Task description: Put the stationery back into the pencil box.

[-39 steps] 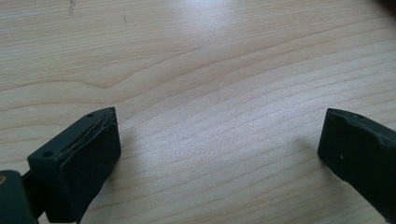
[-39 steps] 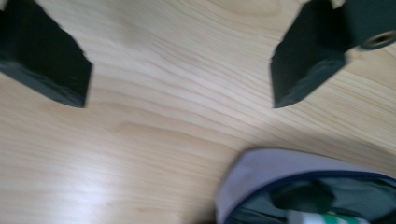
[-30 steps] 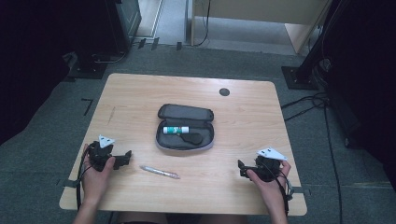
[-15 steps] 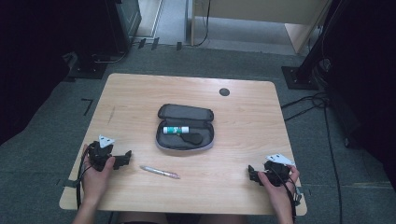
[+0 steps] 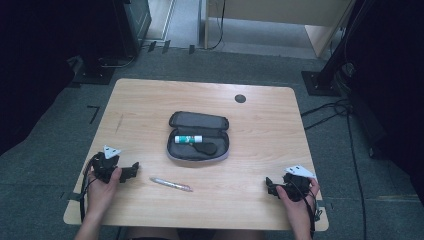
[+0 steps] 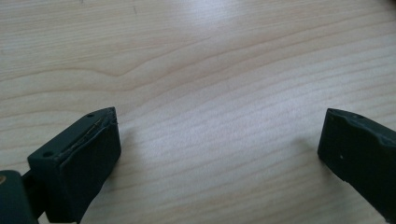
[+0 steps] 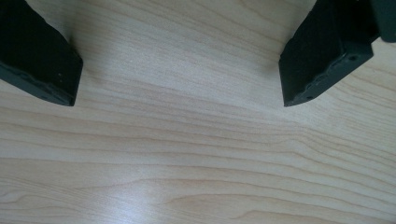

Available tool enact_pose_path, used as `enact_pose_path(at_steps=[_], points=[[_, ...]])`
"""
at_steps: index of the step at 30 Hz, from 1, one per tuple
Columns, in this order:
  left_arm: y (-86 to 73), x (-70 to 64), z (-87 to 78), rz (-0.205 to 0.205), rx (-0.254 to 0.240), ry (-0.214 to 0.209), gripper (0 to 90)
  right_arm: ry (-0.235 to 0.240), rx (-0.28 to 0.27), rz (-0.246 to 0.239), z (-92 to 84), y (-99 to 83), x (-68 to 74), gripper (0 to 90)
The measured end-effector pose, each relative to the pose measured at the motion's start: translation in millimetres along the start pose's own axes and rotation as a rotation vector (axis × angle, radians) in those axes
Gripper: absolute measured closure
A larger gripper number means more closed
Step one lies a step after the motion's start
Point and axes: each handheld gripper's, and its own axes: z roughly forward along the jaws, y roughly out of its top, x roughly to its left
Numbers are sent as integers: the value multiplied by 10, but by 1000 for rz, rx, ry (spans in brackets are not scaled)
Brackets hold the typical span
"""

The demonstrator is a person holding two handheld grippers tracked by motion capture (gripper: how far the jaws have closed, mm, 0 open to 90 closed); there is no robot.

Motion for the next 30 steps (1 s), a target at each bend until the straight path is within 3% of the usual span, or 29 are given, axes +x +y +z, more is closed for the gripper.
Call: enact_pose_path(at_steps=[2, 4, 5, 7, 10, 13, 17, 23, 30], points=[[-9, 12, -11, -4, -8, -20, 0, 0, 0, 0, 0, 0, 0, 0], [-18, 52, -46, -4, -35, -109, 0, 1, 0, 0, -1, 0, 0, 0], [-18, 52, -46, -4, -35, -109, 0, 1, 0, -1, -1, 0, 0, 0], [-20, 51, -64, 8, -38, -150, 0, 1, 1, 0, -2, 0, 0, 0], [-33, -14, -88, 73, -39, -188, 0, 1, 0, -1, -2, 0, 0, 0], [-35, -98, -124, 117, -62, -228, 143, 2, -1, -2, -2, -1, 0, 0], [-29, -205, -164, 175, -71, -300, 142, 2, -3, -2, -3, -2, 1, 0], [-76, -384, -185, 322, -73, -375, 169, 1, -2, -3, -3, -2, 1, 0], [-103, -528, -164, 390, -76, -428, 248, 1, -2, -3, -3, -2, 1, 0]])
